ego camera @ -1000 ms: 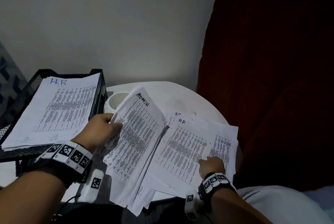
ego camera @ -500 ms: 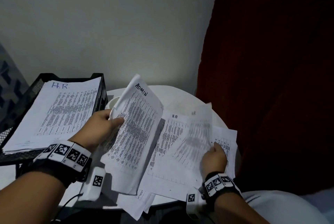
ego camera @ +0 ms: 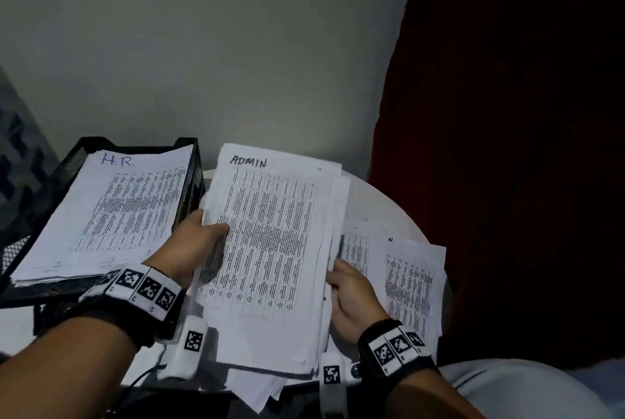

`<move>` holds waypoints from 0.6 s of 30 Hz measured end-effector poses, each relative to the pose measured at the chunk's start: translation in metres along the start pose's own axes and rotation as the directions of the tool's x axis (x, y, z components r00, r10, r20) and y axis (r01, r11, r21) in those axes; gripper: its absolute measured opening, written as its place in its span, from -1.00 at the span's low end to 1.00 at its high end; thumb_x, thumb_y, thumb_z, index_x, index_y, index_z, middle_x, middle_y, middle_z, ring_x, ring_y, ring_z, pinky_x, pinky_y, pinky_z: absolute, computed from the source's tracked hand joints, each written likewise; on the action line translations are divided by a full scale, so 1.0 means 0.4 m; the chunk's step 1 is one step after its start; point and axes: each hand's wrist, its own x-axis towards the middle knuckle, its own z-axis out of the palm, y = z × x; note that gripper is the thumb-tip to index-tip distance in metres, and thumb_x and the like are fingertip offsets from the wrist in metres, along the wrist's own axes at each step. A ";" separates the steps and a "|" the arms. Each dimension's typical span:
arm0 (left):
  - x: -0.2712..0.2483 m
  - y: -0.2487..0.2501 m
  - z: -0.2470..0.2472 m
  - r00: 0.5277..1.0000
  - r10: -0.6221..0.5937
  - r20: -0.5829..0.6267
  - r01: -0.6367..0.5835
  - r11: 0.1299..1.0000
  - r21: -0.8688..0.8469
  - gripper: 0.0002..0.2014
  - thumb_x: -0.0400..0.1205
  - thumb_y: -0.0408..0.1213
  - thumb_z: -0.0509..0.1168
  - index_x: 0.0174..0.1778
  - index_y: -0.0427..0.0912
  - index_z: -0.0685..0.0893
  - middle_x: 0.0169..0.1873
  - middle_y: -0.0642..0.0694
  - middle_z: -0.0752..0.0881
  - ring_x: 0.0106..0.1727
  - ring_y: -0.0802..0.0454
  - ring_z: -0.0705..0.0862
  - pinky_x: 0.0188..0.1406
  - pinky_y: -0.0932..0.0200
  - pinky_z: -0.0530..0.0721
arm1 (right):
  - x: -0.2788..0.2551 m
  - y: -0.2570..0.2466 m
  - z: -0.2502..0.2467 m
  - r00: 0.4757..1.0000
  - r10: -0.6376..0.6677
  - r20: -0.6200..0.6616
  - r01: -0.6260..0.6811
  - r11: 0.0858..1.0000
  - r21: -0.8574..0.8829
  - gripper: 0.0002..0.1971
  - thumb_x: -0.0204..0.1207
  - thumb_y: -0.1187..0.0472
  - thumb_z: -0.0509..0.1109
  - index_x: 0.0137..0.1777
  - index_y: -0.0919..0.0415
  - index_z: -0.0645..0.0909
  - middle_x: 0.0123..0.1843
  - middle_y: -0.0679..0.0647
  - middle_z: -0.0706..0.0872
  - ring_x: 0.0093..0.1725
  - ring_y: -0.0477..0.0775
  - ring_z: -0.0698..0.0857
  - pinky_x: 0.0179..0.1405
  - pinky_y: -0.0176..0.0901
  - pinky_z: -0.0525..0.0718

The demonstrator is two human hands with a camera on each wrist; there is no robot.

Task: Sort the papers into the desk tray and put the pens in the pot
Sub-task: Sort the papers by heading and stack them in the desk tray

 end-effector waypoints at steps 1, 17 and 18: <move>0.002 -0.004 0.000 1.000 0.008 -0.021 -0.006 0.998 0.060 -0.65 0.72 -0.33 0.34 0.42 -0.24 0.55 -0.01 -0.27 0.76 -0.13 -0.24 0.75 -0.20 -0.06 0.75 | -0.010 -0.007 0.004 0.998 0.009 0.066 -0.011 1.000 0.023 -0.60 0.68 0.58 0.15 0.31 0.38 0.76 0.26 0.39 0.83 0.25 0.40 0.81 0.36 0.34 0.73; -0.009 0.002 -0.009 0.992 0.122 -0.036 -0.107 0.951 0.289 -0.85 0.69 -0.42 0.35 0.15 -0.23 0.72 -0.32 -0.25 0.74 -0.47 -0.10 0.59 -0.50 0.15 0.56 | 0.060 0.066 -0.273 0.753 -0.222 -0.620 -0.333 0.685 -0.649 -0.73 0.59 0.44 0.37 0.27 0.40 0.67 0.18 0.34 0.74 0.24 0.39 0.75 0.23 0.00 0.67; -0.010 0.003 -0.009 0.991 0.127 -0.037 -0.110 0.949 0.296 -0.83 0.70 -0.41 0.34 0.18 -0.21 0.70 -0.27 -0.26 0.76 -0.44 -0.10 0.61 -0.49 0.13 0.58 | 0.059 0.060 -0.271 0.749 -0.225 -0.624 -0.318 0.704 -0.635 -0.74 0.62 0.45 0.33 0.27 0.43 0.69 0.22 0.33 0.75 0.30 0.42 0.74 0.24 0.01 0.66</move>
